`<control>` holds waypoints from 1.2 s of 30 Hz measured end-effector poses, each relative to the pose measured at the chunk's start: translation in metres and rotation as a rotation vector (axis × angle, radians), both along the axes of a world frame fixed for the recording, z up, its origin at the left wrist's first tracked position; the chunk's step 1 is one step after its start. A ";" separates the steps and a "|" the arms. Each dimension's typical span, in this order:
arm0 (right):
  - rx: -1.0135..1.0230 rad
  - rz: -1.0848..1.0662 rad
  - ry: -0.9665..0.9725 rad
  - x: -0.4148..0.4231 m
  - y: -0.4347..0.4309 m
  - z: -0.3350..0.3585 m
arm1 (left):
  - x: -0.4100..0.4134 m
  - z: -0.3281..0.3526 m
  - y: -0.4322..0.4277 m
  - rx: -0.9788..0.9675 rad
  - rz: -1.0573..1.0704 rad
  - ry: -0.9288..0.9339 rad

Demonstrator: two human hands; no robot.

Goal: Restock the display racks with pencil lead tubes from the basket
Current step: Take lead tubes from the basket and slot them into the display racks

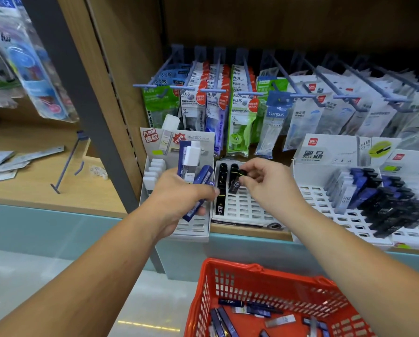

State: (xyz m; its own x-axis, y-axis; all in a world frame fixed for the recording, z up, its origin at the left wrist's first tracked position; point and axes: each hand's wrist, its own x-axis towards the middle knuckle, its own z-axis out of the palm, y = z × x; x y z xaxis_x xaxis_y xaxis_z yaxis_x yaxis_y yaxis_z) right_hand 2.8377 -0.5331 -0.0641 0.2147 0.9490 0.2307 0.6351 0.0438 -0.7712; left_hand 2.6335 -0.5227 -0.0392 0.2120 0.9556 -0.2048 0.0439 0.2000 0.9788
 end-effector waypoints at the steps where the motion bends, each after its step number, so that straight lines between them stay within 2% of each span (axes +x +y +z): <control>1: -0.005 0.010 -0.018 -0.001 0.002 -0.002 | 0.000 0.000 0.000 -0.010 -0.001 -0.019; 8: -0.015 0.036 -0.066 -0.001 0.009 -0.003 | -0.001 0.000 0.001 -0.068 0.021 -0.090; 13: -0.014 0.072 -0.198 -0.007 0.005 -0.002 | 0.002 0.002 -0.001 -0.110 0.005 -0.132; 17: 0.016 0.073 -0.229 -0.011 0.006 -0.002 | 0.002 0.004 -0.002 -0.122 -0.007 -0.154; 20: 0.028 0.044 -0.360 -0.011 0.006 -0.001 | 0.000 0.007 -0.003 -0.137 0.007 -0.161; 24: -0.086 0.036 -0.550 -0.008 0.002 0.009 | -0.002 0.009 -0.003 -0.130 0.029 -0.153; 26: -0.051 0.077 -0.417 -0.003 -0.003 0.014 | 0.001 0.011 -0.005 -0.133 0.044 -0.163; 29: -0.101 0.232 0.082 0.007 -0.013 0.032 | 0.009 0.014 -0.008 -0.159 0.030 -0.219; 31: -0.146 0.365 0.336 0.013 -0.021 0.042 | 0.016 0.016 -0.011 -0.177 -0.002 -0.267; 33: -0.149 0.431 0.475 0.020 -0.029 0.047 | 0.023 0.018 -0.013 -0.175 -0.033 -0.295; 36: -0.117 0.399 0.522 0.034 -0.040 0.047 | 0.035 0.017 -0.015 -0.149 -0.070 -0.281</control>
State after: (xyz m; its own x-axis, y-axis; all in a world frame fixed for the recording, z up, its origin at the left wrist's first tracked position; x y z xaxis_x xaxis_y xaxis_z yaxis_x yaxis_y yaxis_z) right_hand 2.8715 -0.5733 -0.0170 -0.1029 0.9913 0.0820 0.1292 0.0951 -0.9870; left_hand 2.6682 -0.5381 -0.0220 0.3445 0.9004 -0.2657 -0.2055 0.3485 0.9145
